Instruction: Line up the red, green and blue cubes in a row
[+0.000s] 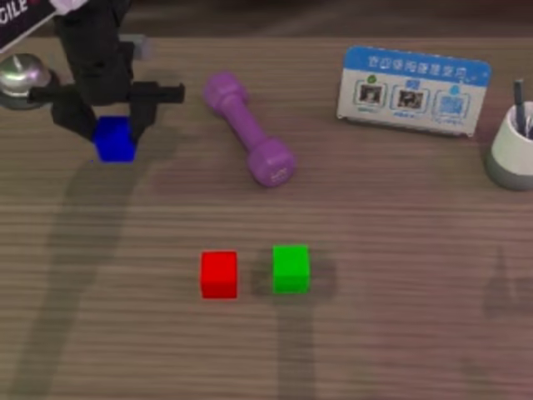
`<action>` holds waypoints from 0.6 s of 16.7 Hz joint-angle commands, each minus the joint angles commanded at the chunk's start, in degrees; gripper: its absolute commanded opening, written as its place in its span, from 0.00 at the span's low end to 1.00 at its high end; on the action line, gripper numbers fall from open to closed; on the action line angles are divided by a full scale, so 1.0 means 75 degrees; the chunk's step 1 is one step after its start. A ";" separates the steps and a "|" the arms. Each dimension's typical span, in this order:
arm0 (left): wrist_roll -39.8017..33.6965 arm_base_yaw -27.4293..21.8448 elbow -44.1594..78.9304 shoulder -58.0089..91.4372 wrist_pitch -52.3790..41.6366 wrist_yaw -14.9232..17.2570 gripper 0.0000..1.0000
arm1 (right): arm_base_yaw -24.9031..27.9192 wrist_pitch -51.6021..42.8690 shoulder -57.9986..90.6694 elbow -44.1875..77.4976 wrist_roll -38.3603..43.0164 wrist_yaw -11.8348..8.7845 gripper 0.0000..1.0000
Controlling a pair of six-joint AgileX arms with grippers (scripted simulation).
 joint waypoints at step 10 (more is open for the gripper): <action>-0.4837 -0.4656 0.3019 0.1424 -0.1746 -0.0117 0.00 | 0.0000 0.0000 0.0000 0.0000 0.0000 0.0000 1.00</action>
